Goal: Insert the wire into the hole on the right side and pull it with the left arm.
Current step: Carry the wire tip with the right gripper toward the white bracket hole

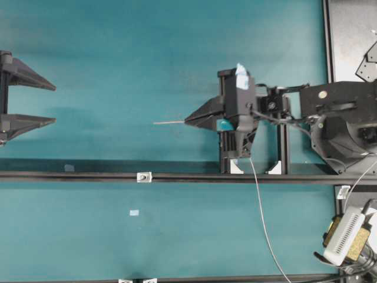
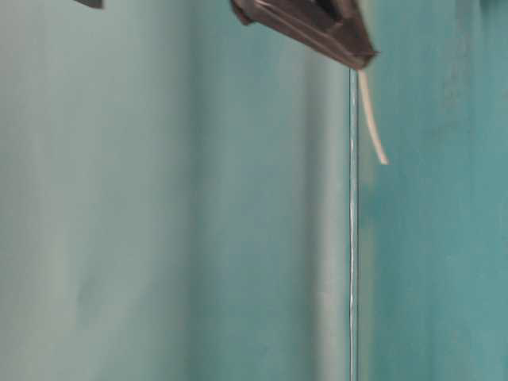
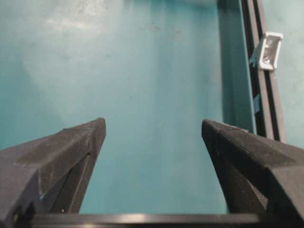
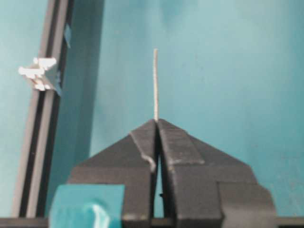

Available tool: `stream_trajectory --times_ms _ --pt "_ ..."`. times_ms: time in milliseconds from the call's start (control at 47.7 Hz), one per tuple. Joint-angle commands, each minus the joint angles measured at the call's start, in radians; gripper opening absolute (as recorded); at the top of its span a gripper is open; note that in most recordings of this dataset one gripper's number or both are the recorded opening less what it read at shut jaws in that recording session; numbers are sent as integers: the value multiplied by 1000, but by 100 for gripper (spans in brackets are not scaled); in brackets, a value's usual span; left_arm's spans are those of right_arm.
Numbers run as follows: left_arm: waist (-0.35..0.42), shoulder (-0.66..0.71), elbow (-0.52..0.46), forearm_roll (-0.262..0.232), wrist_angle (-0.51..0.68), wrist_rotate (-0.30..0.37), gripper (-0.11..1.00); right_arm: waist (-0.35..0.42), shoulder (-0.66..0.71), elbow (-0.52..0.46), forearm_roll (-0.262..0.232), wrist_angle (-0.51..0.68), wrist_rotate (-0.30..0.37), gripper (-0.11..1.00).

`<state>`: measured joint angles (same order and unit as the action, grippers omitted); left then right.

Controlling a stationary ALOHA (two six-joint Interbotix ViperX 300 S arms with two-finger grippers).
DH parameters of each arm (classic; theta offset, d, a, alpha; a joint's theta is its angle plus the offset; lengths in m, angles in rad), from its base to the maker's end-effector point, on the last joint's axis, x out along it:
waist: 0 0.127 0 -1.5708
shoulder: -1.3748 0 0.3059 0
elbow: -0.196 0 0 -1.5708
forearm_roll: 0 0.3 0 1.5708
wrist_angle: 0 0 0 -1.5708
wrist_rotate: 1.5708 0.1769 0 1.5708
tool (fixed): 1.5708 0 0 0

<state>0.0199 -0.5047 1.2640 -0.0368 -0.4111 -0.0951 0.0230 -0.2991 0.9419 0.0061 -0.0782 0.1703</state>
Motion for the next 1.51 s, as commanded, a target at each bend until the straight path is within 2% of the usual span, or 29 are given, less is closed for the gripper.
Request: stream_trajectory --times_ms 0,189,273,524,671,902,1111,1321,1489 --pt "-3 -3 -21 -3 -6 -18 67 -2 -34 -12 -2 0 0 1" --pt "-46 23 -20 -3 -17 -54 68 0 -35 6 3 -11 14 1" --pt "-63 58 -25 -3 -43 -71 68 9 -34 28 6 -41 40 1" --pt "-112 212 -26 -3 -261 -87 68 86 -35 98 6 -186 135 1" --pt "-141 288 -31 -3 -362 -87 68 127 -35 112 8 -222 138 1" --pt "-206 359 -46 -5 -446 -87 68 173 -34 123 9 -262 138 1" --pt "-255 451 -54 -9 -522 -87 68 207 -21 175 17 -374 137 1" --pt "-259 586 -103 -15 -591 -80 68 250 26 238 98 -520 110 1" --pt "-259 686 -158 -15 -644 -54 68 310 87 242 219 -594 23 1"
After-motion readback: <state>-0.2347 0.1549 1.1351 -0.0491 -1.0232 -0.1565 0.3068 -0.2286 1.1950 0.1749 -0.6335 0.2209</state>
